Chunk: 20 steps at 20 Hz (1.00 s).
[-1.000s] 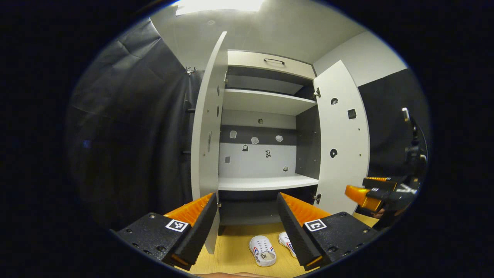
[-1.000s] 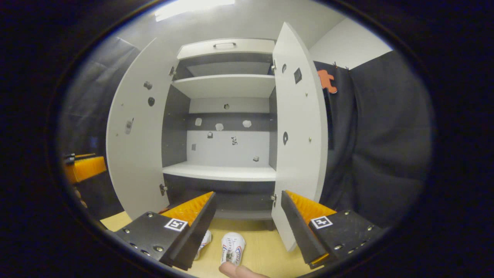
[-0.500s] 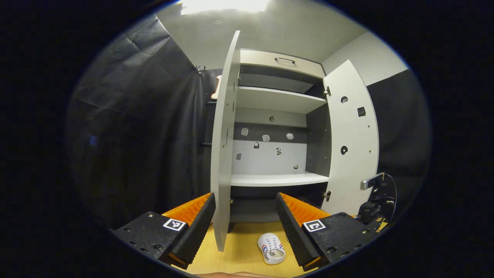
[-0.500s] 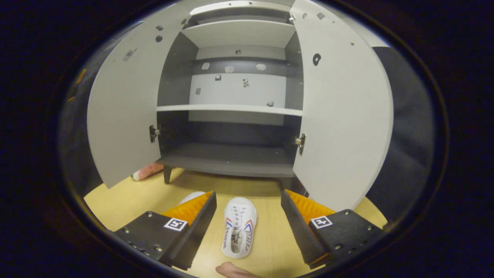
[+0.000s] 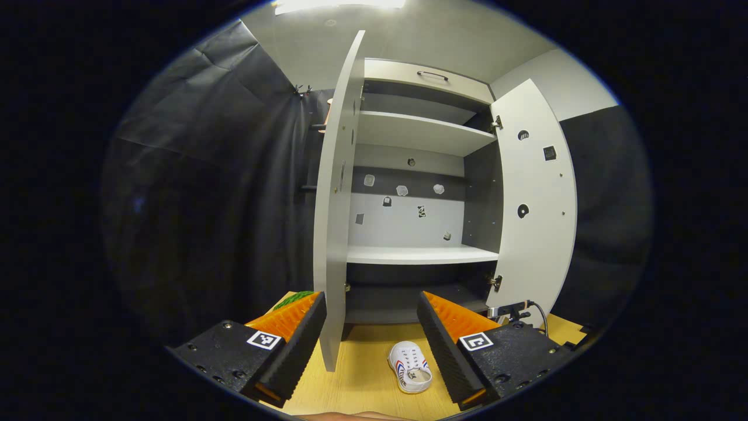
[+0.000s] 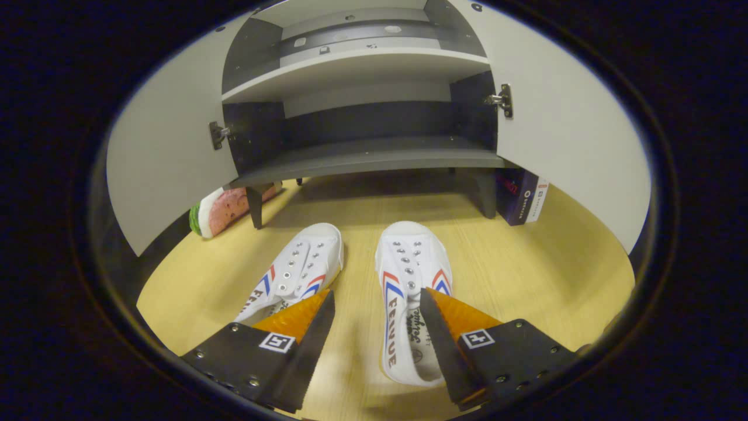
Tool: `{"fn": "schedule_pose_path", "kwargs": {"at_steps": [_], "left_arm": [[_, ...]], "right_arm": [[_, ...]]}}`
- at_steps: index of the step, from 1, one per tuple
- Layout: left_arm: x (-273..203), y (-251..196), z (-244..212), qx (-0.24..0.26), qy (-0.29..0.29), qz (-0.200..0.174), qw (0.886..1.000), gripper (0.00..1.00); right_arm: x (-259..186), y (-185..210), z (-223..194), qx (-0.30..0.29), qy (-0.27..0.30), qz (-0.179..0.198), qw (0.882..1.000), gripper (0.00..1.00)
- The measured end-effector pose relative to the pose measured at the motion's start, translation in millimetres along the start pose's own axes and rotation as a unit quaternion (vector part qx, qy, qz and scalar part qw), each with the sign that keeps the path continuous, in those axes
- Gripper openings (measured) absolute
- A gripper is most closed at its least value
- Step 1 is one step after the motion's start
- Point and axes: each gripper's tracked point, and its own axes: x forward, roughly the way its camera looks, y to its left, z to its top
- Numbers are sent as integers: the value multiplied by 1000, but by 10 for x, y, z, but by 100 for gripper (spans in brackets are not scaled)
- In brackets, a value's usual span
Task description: Grab one shoe with the right hand and put it into the shoe cabinet, grab the other shoe with the left hand and put it into the shoe cabinet; then close the right door with the right hand and the left door with the left hand.
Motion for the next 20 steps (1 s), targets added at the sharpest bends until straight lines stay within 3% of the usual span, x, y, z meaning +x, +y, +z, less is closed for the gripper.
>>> {"fn": "schedule_pose_path", "kwargs": {"at_steps": [1, 3, 5, 7, 8, 9, 10, 12, 13, 14, 20], "left_arm": [[-4, 16, -8, 1, -2, 0, 1000, 95], [-9, 37, -24, -2, -3, -2, 1000, 95], [-6, 58, -65, -6, -1, -5, 1000, 95], [34, 86, -134, -5, 8, -2, 1000, 90], [50, 96, -174, -5, 16, -1, 1000, 95], [57, 93, -222, -4, 23, -3, 1000, 90], [67, 88, -246, -5, 28, -6, 1000, 95], [83, 58, -238, -13, 26, -16, 999, 95], [81, 8, -212, -19, 21, -27, 999, 95], [79, -15, -196, -22, 15, -34, 999, 95], [-21, 17, -171, -12, -2, -39, 999, 95]], "right_arm": [[65, 1, -6, 0, -1, -5, 1000, 84], [162, -81, -44, 12, 4, -34, 999, 86], [201, -99, -4, 31, -2, -48, 998, 71], [202, -108, -8, 30, -3, -57, 998, 70], [211, -103, -10, 28, -5, -61, 998, 70], [224, -107, 7, 28, -8, -64, 998, 67], [300, -234, 9, 23, -16, -88, 996, 69], [284, -288, 15, 102, -26, -54, 993, 17], [307, -279, 47, 140, -26, -28, 989, 17], [162, -354, 81, 171, -40, -23, 984, 2], [66, -244, 167, 115, -78, 8, 990, 1]]}}
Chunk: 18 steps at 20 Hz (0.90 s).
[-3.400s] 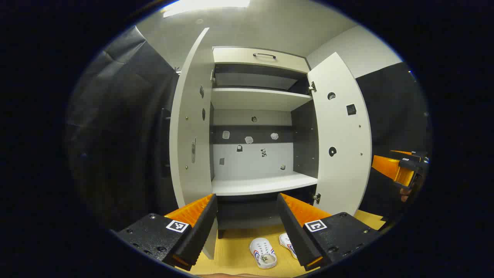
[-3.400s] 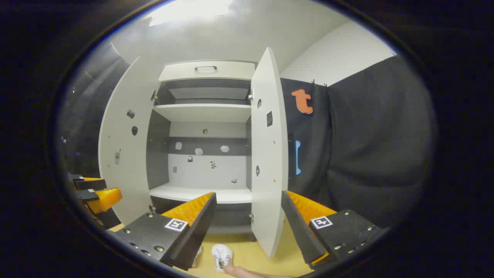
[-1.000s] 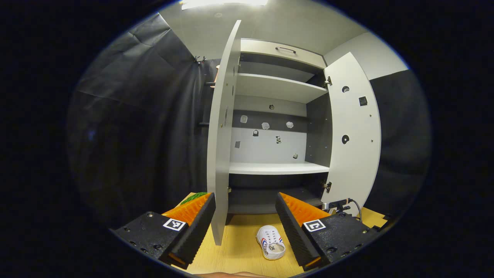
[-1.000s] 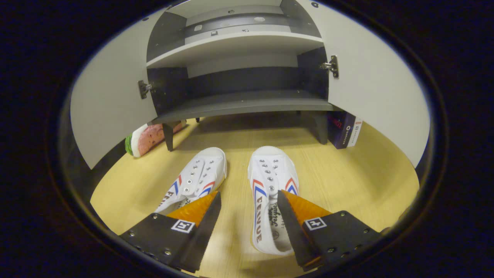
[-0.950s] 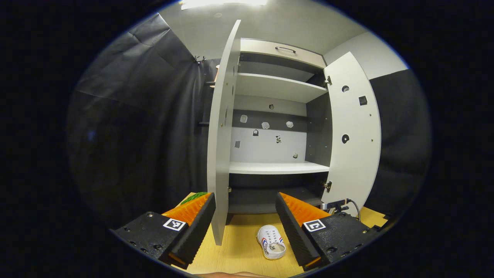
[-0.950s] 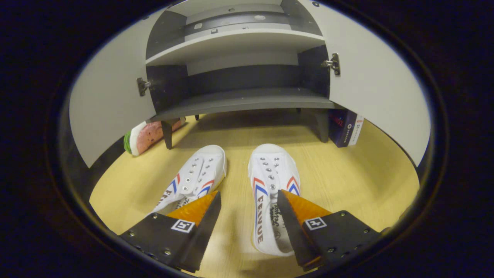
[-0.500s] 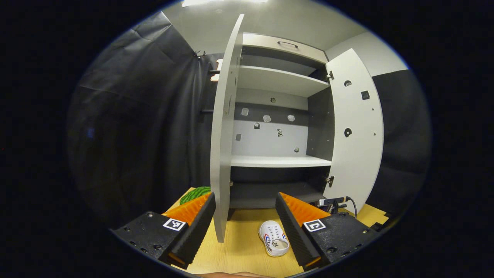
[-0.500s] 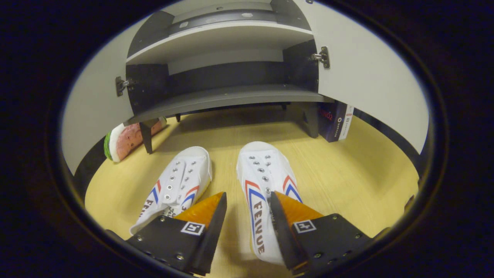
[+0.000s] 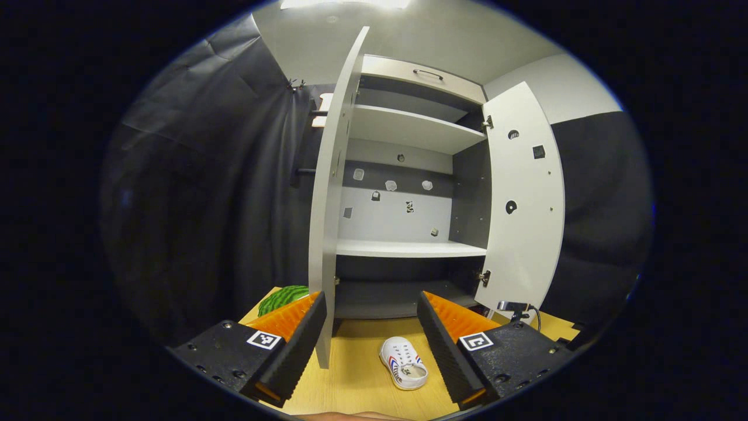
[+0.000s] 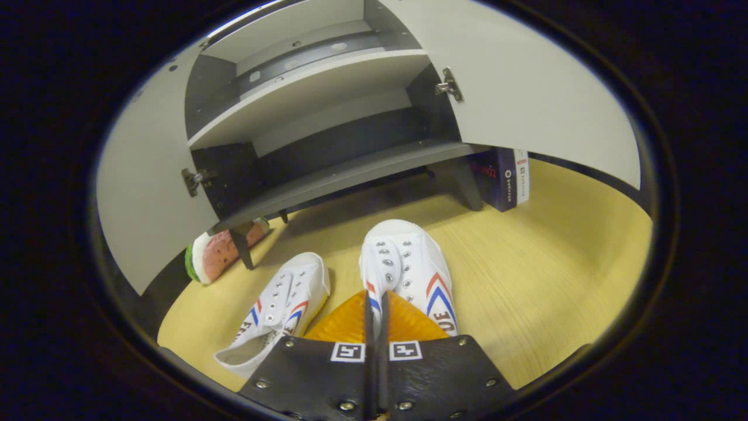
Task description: Grab one shoe with the right hand and put it into the shoe cabinet, grab the other shoe with the left hand and put it into the shoe cabinet; then close the right door with the right hand and the left door with the left hand.
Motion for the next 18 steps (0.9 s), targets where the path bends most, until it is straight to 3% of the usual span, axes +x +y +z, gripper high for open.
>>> {"fn": "schedule_pose_path", "kwargs": {"at_steps": [8, 14, 15, 16, 18], "left_arm": [[68, 18, -93, 2, 10, -3, 1000, 95], [239, -25, -55, 17, 1, -7, 1000, 95], [287, -31, -47, 19, 0, -7, 1000, 90], [331, -49, -22, 22, -4, -9, 1000, 95], [434, -81, -6, 30, -12, -9, 999, 95]], "right_arm": [[-499, 158, 612, -23, -77, 26, 996, 1], [-1070, 321, 1574, -47, -125, 56, 989, 2], [-1172, 347, 1726, -53, -134, 58, 988, 2], [-1218, 389, 1895, -56, -139, 58, 987, 1], [-1331, 468, 2270, -65, -154, 58, 984, 5]]}}
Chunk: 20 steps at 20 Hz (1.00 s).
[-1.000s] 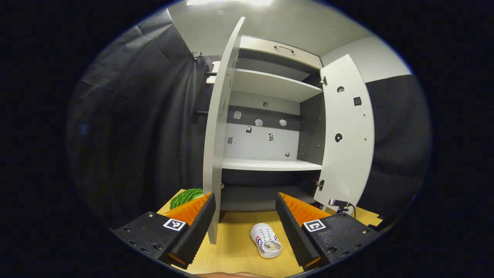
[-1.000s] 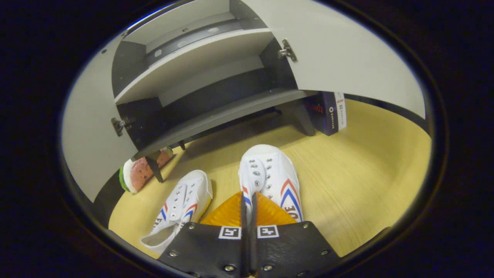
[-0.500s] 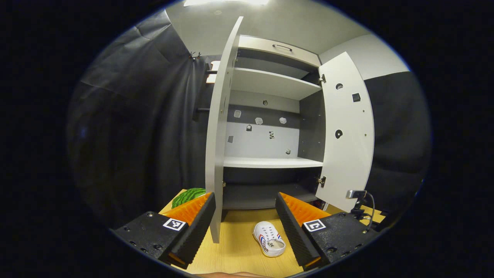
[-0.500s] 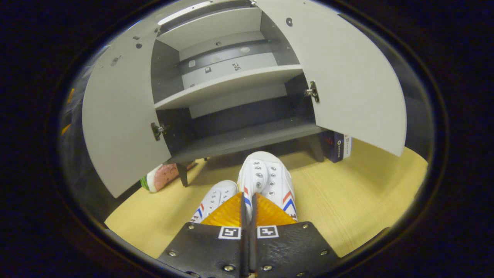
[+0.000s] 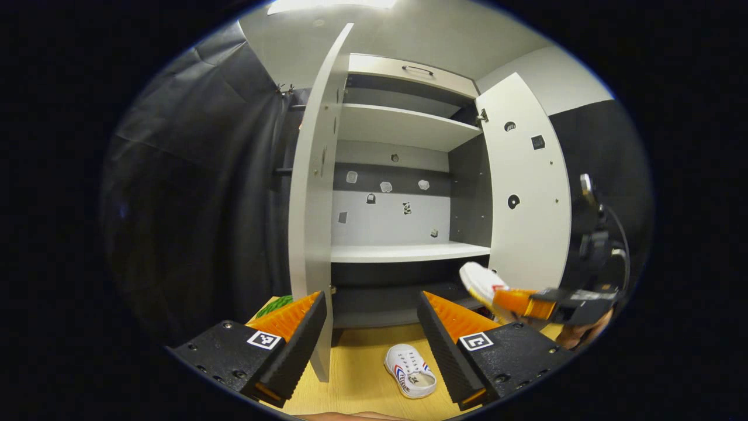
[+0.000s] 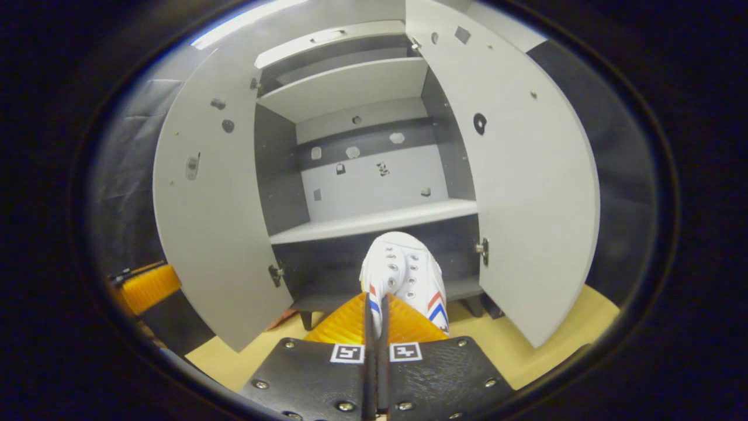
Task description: Grab one shoe with the right hand and put it into the shoe cabinet, grab the other shoe with the left hand and put it into the shoe cabinet; then close the right door with the right hand and the left door with the left hand.
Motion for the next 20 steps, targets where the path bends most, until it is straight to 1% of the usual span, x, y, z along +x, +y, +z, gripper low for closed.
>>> {"fn": "schedule_pose_path", "kwargs": {"at_steps": [1, 3, 6, 9, 11, 13, 14, 15, 16, 20], "left_arm": [[60, -15, -10, 0, 1, -1, 1000, 95], [171, -88, -61, -5, 9, -9, 1000, 95], [357, -122, -138, -9, 16, -16, 1000, 95], [528, -136, -275, -17, 32, -20, 999, 95], [617, -144, -329, -24, 33, -21, 999, 95], [688, -154, -360, -28, 26, -22, 999, 95], [719, -137, -371, -29, 24, -13, 999, 95], [713, -128, -376, -28, 15, -13, 999, 95], [773, -180, -366, -24, 13, -20, 999, 92], [750, -149, -379, -11, 4, -10, 1000, 94]], "right_arm": [[12, 3, 206, -8, -9, 1, 1000, 1], [88, 7, 591, -25, -23, 1, 999, 1], [207, 17, 1008, -48, -37, -7, 998, 1], [498, 39, 1312, -83, -38, -11, 996, 1], [878, 64, 1495, -103, -29, -14, 994, 1], [1292, 68, 1596, -98, -21, -21, 995, 2], [1506, 55, 1590, -98, -13, -25, 995, 2], [1723, 17, 1570, -97, -1, -31, 995, 1], [1929, -19, 1546, -96, 10, -36, 995, 1], [2750, -222, 1281, -87, 54, -43, 994, 2]]}}
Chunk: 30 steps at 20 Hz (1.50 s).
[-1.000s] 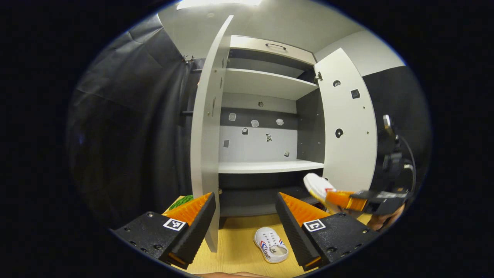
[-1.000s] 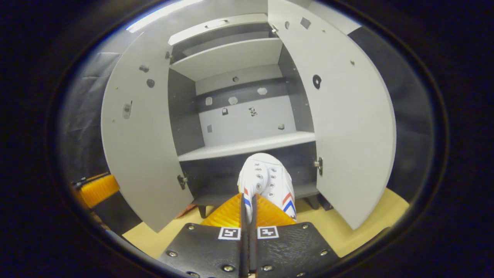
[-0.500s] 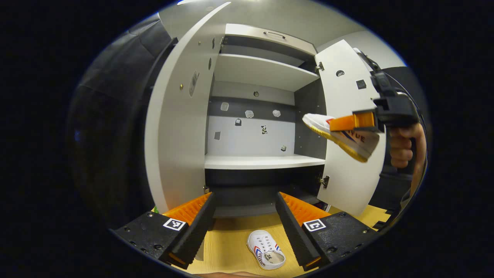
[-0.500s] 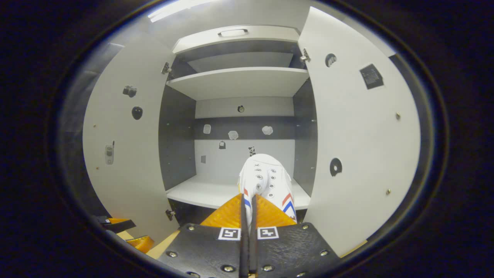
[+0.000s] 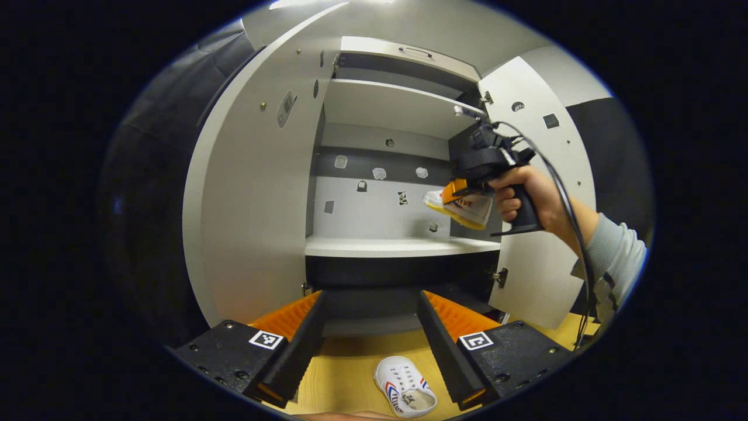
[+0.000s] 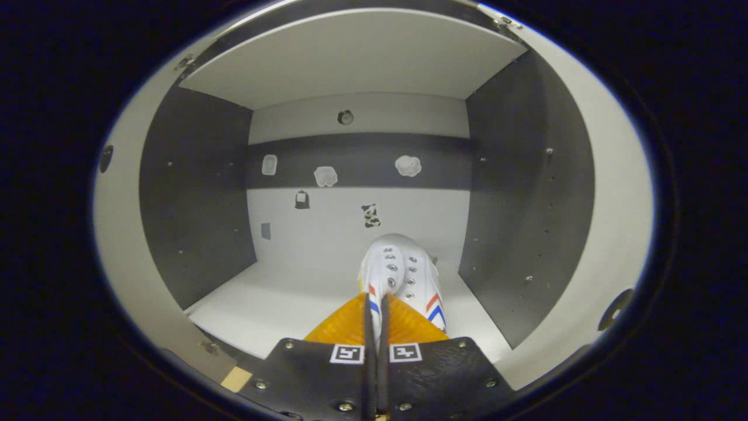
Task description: Grab one shoe with the right hand and put it into the shoe cabinet, grab the other shoe with the left hand and put it into the shoe cabinet; then close the right door with the right hand and the left door with the left hand.
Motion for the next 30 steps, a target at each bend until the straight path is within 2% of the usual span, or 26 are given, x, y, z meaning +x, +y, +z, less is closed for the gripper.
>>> {"fn": "schedule_pose_path", "kwargs": {"at_steps": [3, 4, 5, 6, 7, 9, 11, 12, 13, 16, 20, 23, 24, 26, 27, 28, 29, 30], "left_arm": [[-46, 52, 10, 8, -14, 6, 1000, 94], [-64, 59, 7, 10, -15, 8, 1000, 89], [-86, 64, -30, 14, -14, 10, 1000, 94], [-108, 66, -41, 15, -14, 10, 1000, 90], [-127, 64, -54, 13, -15, 10, 1000, 94], [-147, 64, -103, 13, -7, 13, 1000, 94], [-184, 67, -153, 4, 1, 17, 1000, 94], [-209, 57, -195, 2, 6, 18, 1000, 93], [-233, 54, -226, 2, 10, 20, 1000, 94], [-299, 48, -298, 0, 15, 25, 1000, 94], [-364, 52, -418, -3, 20, 32, 999, 94], [-410, 66, -510, -3, 21, 40, 999, 94], [-415, 62, -578, -1, 24, 41, 999, 89], [-432, 63, -721, 2, 38, 42, 998, 89], [-425, 42, -797, -1, 44, 38, 998, 94], [-416, 51, -887, -4, 53, 37, 998, 94], [-394, 59, -969, -12, 59, 37, 998, 90], [-371, 59, -1053, -20, 65, 37, 997, 94]], "right_arm": [[371, -66, -257, -34, 29, -12, 999, 1], [479, -64, -318, -37, 35, -11, 999, 1], [555, -61, -359, -33, 40, -12, 999, 2], [621, -59, -380, -21, 44, -11, 999, 2], [646, -70, -393, -11, 48, -10, 999, 3], [622, -132, -366, -27, 38, -16, 999, 4], [503, -197, -182, -47, -3, -30, 998, 20], [392, -200, -54, -44, -24, -33, 998, 39], [270, -182, 13, -27, -37, -36, 998, 46], [-327, -5, 148, 19, -63, -13, 998, 100], [-1181, 49, 126, 14, -104, -19, 994, 98], [-1767, 178, 38, 21, -140, -4, 990, 98], [-1953, 209, -13, 26, -149, -3, 988, 98], [-2321, 94, -177, 35, -154, -34, 987, 98], [-2519, 42, -224, 37, -163, -46, 985, 98], [-2723, -9, -315, 35, -169, -59, 983, 96], [-2910, -71, -417, 32, -170, -73, 982, 97], [-3081, -107, -536, 29, -168, -85, 982, 98]]}}
